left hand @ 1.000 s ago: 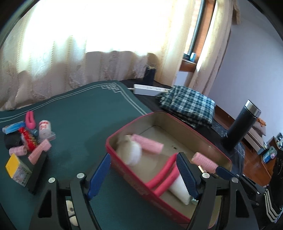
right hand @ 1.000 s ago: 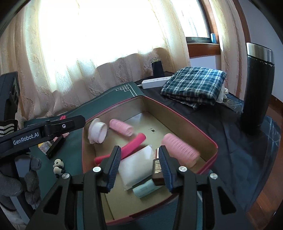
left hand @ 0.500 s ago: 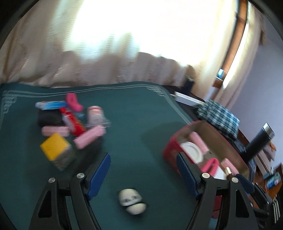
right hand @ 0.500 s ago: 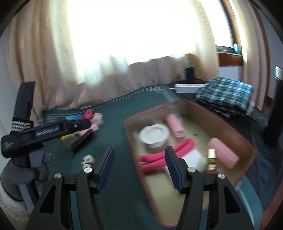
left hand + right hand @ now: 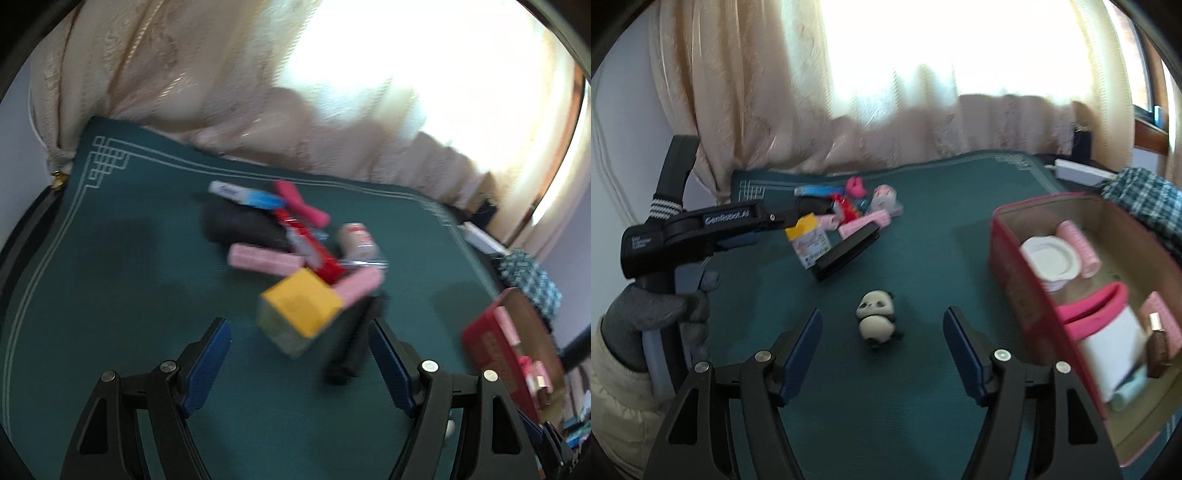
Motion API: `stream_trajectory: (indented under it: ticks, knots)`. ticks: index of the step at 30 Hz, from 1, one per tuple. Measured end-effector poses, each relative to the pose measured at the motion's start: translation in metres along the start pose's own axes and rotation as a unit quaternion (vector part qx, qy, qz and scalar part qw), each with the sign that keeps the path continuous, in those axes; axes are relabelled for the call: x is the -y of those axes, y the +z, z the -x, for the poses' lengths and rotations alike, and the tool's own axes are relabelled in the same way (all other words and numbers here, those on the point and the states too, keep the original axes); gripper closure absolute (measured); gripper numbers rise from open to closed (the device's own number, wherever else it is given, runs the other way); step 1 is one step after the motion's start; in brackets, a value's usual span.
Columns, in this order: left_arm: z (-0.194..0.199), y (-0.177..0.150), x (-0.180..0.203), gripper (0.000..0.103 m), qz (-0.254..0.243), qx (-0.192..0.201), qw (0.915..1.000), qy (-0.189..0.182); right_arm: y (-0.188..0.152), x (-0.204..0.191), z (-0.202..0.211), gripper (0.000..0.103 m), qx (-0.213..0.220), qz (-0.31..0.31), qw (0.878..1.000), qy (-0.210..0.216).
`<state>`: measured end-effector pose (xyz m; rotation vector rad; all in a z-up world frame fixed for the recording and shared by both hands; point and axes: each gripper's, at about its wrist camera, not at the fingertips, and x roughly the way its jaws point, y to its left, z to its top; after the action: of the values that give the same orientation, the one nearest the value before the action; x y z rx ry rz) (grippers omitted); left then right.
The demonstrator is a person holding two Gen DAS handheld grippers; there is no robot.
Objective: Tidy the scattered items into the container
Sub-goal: 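Move both tools back toward the panda figure on the table, then grasp the yellow box with the left tool while the right tool grasps the panda figure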
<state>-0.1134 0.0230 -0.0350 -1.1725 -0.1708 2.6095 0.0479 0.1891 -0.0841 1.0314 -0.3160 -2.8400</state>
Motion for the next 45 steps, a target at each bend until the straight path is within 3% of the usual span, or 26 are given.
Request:
stream_trajectory:
  ticks: [10,17,18,19,21,35,39,43,45]
  knots:
    - [-0.037,0.001,0.017,0.025,-0.066,-0.015,0.9977,0.009,-0.004,0.000,-0.018,0.029,-0.028,-0.011,1.000,0.008]
    - [-0.067,0.012,0.008,0.025,-0.061,-0.030,0.9974,0.024,-0.003,0.003,-0.028,0.028,-0.038,-0.016,0.999,0.012]
    - [-0.070,0.012,0.006,0.027,-0.056,-0.032,0.9977,0.019,-0.003,0.004,-0.030,0.028,-0.041,-0.018,0.999,0.013]
    - [-0.072,0.011,0.004,0.043,-0.052,-0.034,0.9980,0.013,-0.002,0.005,-0.031,0.028,-0.043,-0.020,0.999,0.012]
    - [-0.079,0.007,-0.001,0.057,-0.039,-0.049,0.9980,0.002,-0.001,0.006,-0.034,0.028,-0.043,-0.023,0.999,0.011]
    - [-0.045,0.012,0.002,0.058,-0.041,-0.015,0.9987,-0.026,0.015,0.001,-0.072,0.028,-0.076,-0.016,0.997,-0.006]
    - [-0.044,0.010,0.007,0.058,-0.047,-0.015,0.9982,-0.034,0.016,-0.003,-0.082,0.042,-0.090,-0.002,0.996,-0.018]
    - [-0.044,0.008,0.010,0.058,-0.048,-0.017,0.9980,-0.037,0.016,-0.002,-0.083,0.063,-0.090,0.003,0.996,-0.025]
    - [-0.042,0.007,0.010,0.058,-0.048,-0.017,0.9979,-0.038,0.016,-0.001,-0.083,0.065,-0.089,0.001,0.996,-0.019]
